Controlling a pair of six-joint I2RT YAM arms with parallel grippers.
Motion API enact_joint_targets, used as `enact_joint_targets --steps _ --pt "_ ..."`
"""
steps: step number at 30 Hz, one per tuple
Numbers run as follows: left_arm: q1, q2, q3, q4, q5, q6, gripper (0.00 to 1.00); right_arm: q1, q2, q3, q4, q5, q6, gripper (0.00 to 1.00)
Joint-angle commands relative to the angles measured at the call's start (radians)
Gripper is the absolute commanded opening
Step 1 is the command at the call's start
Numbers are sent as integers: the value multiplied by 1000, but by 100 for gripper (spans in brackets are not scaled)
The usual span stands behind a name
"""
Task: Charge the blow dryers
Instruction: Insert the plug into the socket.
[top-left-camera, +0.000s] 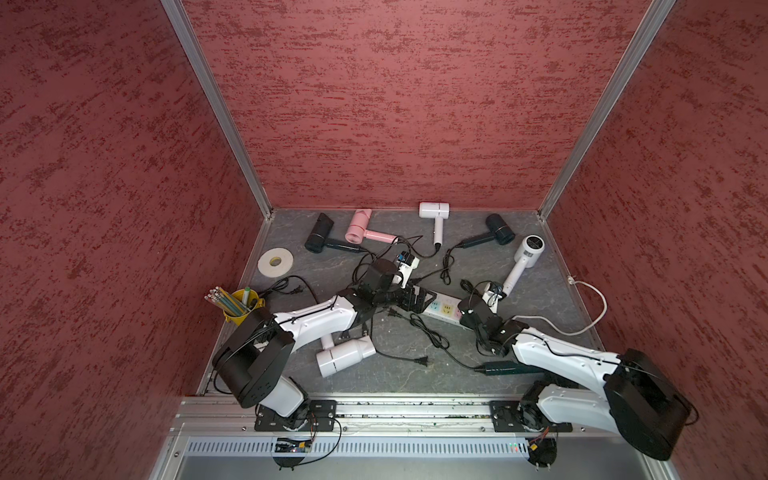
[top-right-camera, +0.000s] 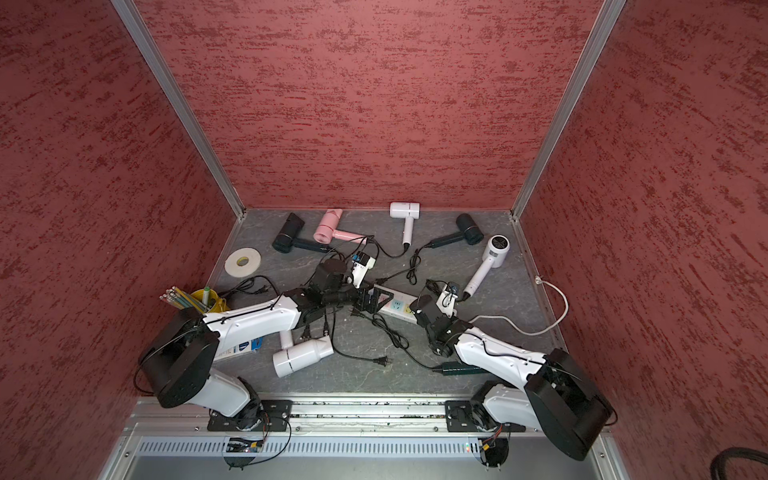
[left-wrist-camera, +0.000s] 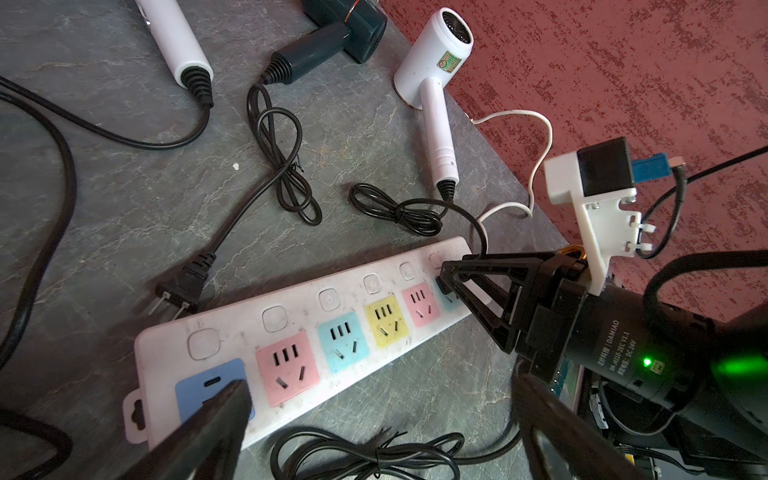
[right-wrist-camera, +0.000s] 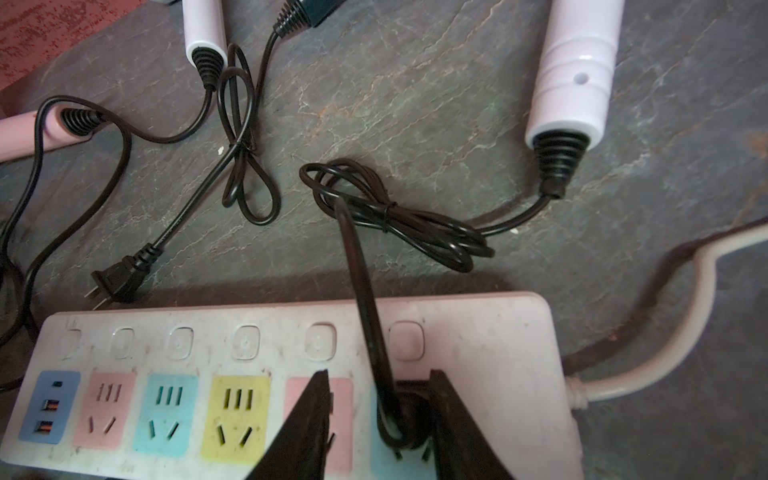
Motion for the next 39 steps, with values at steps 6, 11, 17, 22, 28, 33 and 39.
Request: enact_joint_targets --steps 6,11,17,22,28,33,39 --pt "-4 -20 19 -2 -2 21 100 -11 55 25 -14 -56 -5 36" --pt "-4 -21 18 -2 -5 23 100 -15 80 39 -13 -53 -11 28" --pt "-5 -18 20 -2 -6 23 100 -15 99 46 -16 -42 -20 18" --pt "-4 -15 19 0 -5 23 100 -15 134 62 -44 -16 -26 15" --pt "-5 -7 21 2 -5 21 100 -28 166 91 -90 34 -39 15" --pt "-5 -6 21 2 -7 21 100 -90 164 91 -58 15 -90 15" --pt "-4 -8 22 -1 -9 23 100 -160 182 106 -17 -16 -156 16"
